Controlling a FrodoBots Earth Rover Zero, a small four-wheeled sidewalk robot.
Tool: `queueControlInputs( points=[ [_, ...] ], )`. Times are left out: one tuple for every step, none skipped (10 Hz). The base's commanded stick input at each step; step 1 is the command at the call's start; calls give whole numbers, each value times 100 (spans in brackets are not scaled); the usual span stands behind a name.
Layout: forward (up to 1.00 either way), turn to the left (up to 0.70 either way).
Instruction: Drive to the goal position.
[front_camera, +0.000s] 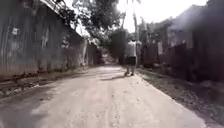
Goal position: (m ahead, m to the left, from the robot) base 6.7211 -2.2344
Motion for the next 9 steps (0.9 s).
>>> queueControlInputs(
  points=[
    [100,0],
    [100,20],
    [100,27],
    [100,27],
    [100,14],
    [100,0],
    [100,0],
    [100,0],
    [100,0]
  ],
)
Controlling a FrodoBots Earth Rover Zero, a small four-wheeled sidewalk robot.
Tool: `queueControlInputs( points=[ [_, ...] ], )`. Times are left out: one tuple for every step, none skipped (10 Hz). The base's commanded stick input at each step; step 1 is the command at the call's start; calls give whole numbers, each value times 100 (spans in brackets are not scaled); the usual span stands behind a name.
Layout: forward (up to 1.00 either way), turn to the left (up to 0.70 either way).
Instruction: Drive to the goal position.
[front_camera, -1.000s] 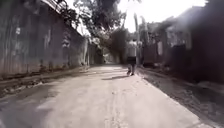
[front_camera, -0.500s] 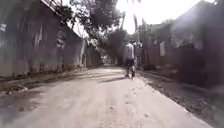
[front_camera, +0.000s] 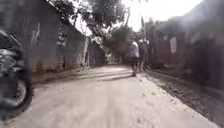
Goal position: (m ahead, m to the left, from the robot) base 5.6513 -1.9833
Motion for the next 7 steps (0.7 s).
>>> queueControlInputs(
  points=[
    [100,0],
    [100,0],
    [100,0],
    [100,0],
    [100,0],
    [100,0],
    [100,-8]
  ],
)
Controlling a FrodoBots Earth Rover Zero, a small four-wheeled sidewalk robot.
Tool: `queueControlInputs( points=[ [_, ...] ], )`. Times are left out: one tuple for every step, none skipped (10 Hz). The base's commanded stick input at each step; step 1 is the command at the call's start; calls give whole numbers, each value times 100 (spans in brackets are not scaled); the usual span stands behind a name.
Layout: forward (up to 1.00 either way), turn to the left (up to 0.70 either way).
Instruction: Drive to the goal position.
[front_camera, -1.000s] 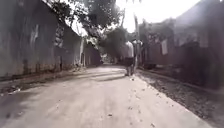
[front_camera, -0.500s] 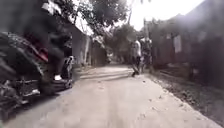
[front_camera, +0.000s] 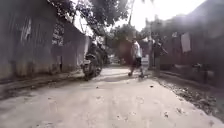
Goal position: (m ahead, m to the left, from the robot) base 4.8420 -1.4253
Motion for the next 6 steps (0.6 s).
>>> queueControlInputs(
  points=[
    [100,-27],
    [100,-27],
    [100,0],
    [100,0],
    [100,0],
    [100,0]
  ],
)
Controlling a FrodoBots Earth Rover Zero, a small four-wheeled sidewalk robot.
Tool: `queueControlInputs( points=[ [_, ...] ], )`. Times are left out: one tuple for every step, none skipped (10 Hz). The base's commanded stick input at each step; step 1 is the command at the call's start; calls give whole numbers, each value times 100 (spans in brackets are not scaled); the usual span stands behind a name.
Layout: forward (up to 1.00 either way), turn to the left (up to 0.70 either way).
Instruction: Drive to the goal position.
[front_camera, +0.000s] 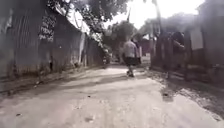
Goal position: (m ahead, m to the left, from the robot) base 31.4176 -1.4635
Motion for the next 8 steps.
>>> queueControlInputs(
  points=[
    [100,0],
    [100,0],
    [100,0],
    [100,0],
    [100,0],
    [100,0],
    [100,0],
    [100,0]
  ],
)
